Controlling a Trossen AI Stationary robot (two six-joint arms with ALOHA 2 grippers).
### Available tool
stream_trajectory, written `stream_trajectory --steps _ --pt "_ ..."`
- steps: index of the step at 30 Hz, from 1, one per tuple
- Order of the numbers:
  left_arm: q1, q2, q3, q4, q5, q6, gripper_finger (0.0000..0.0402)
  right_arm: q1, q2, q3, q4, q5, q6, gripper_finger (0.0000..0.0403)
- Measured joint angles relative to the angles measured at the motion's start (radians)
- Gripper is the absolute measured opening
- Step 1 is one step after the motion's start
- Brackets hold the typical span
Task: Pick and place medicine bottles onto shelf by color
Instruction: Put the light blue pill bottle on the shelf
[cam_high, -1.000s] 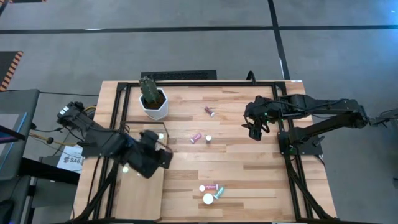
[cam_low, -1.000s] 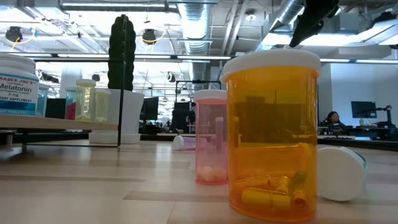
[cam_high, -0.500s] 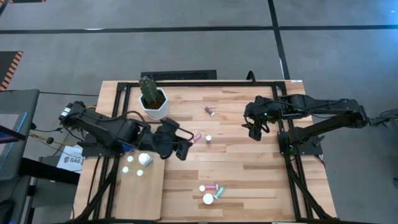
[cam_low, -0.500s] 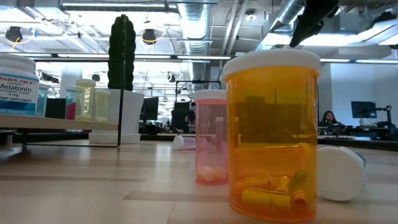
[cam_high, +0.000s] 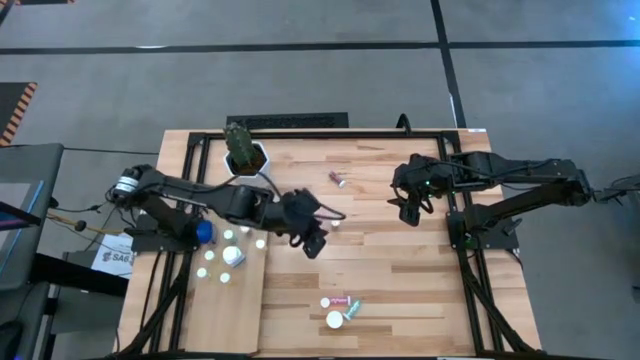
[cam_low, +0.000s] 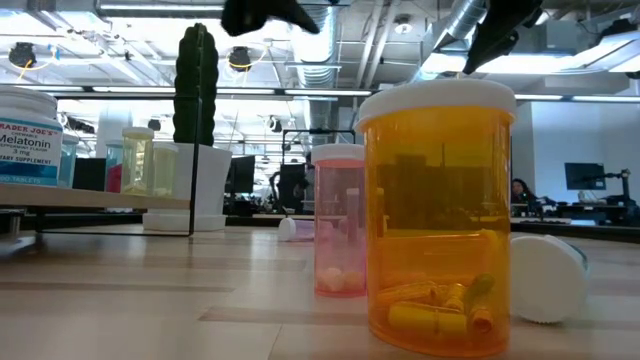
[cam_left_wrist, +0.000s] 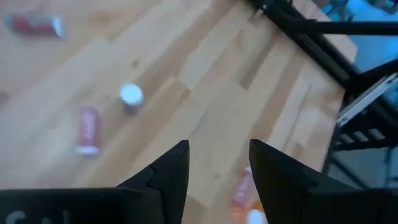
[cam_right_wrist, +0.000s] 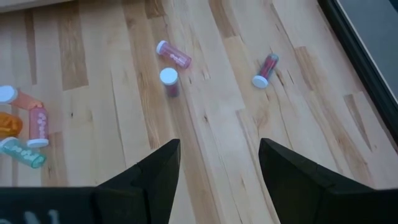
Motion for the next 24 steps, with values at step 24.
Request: stream_trajectory --steps 24 --pt "0.092 0.252 0.001 0.168 -0.112 0.813 0.0231 0.000 0.000 0.000 0.036 0.000 0.000 0.0240"
